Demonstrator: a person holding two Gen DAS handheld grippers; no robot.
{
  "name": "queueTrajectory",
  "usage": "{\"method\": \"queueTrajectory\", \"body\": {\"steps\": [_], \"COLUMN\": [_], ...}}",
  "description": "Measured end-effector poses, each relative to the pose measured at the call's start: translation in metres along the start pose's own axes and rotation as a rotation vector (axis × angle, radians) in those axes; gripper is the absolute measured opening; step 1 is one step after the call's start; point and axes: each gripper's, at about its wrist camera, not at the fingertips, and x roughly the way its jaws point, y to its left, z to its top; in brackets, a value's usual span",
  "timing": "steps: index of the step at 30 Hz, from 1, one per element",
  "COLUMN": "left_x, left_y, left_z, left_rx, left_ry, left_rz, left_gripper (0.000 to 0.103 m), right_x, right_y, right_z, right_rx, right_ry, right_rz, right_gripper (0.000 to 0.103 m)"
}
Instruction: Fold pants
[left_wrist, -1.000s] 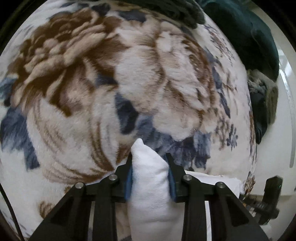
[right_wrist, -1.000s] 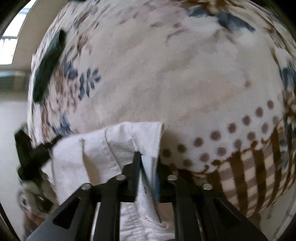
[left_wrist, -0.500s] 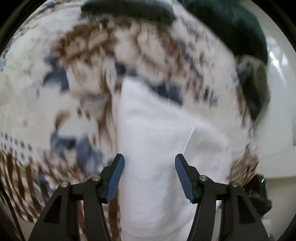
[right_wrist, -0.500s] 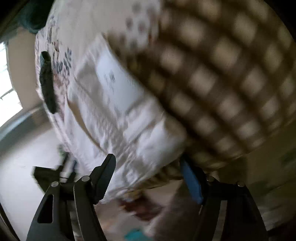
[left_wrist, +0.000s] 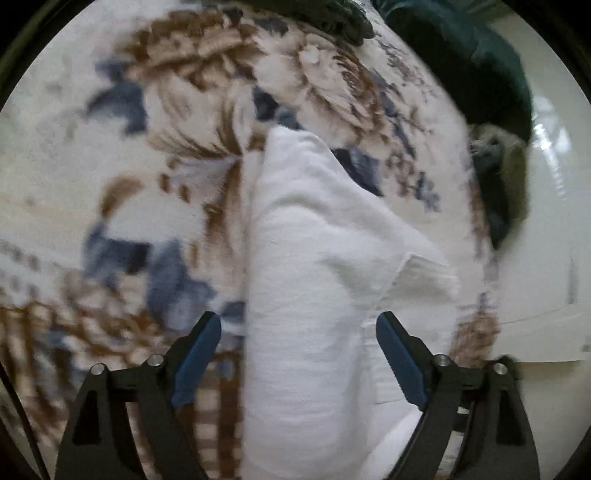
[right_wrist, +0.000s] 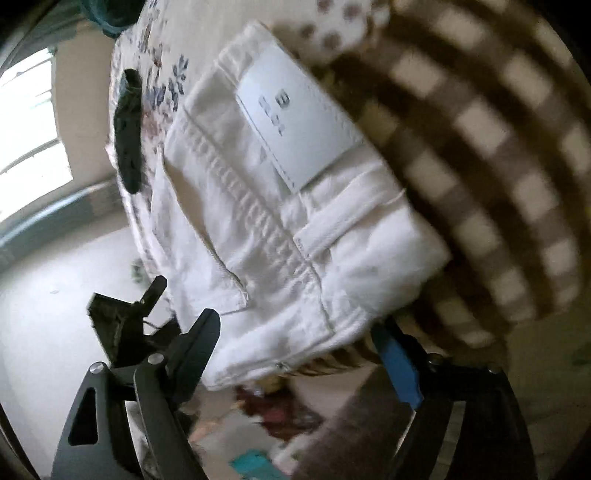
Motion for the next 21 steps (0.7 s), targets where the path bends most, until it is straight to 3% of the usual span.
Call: {"method": "queueTrajectory", "body": {"steps": [2,4,10,13,16,18,19,20,21], "left_x": [0.015,0.027,0.04,0.045,0.048,0.039,0.036,0.032,0.027], "left_y": [0.011,0.02,0.024,0.027,0.023,0.013,0.005,-0.001,-0.007], "left_z": [0.001,-0.002,0.009,0.011,0.015,0.013,0.011,0.009,0.008], "left_rx": [-0.038,-0.052,-0.043,-0.033,-0.029,0.019,0.064,0.095,0.111], "left_ry": [0.062,0.099,0.121,0.139,0.131,0.083,0.08,0.077,0.07], "left_rz": [-0.067,-0.065,-0.099,-0.106,-0.108,-0.126,-0.105,-0.1,-0.099], "left_gripper": [0.087,0.088,0.097,0.1,0.1,0.067,0.056,0.046,0.044], "right_x": [0.019,0.033,0.053,0.068,0.074,0.076,0.075,0.073,0.071], "right_y": [-0.012,-0.017,0.004,0.008,0.012,0.025,0.029,0.035,0.042], "right_z": [-0.002,-0.002,-0.007,-0.007,-0.006,-0.015,-0.021,-0.026,-0.03], "right_rx": [0.038,0.059,-0.022,-0.054,-0.027,-0.062,-0.082,-0.096,-0.107], "right_ry": [0.004,-0.018,-0.058,-0.055,-0.089,-0.116,-0.126,-0.136,-0.145], "right_rz": [0.096,0.101,0.216,0.13,0.109,0.037,0.02,0.01,0.003], "right_gripper": [0.087,0.09,0.095,0.094,0.093,0.076,0.062,0.055,0.052]}}
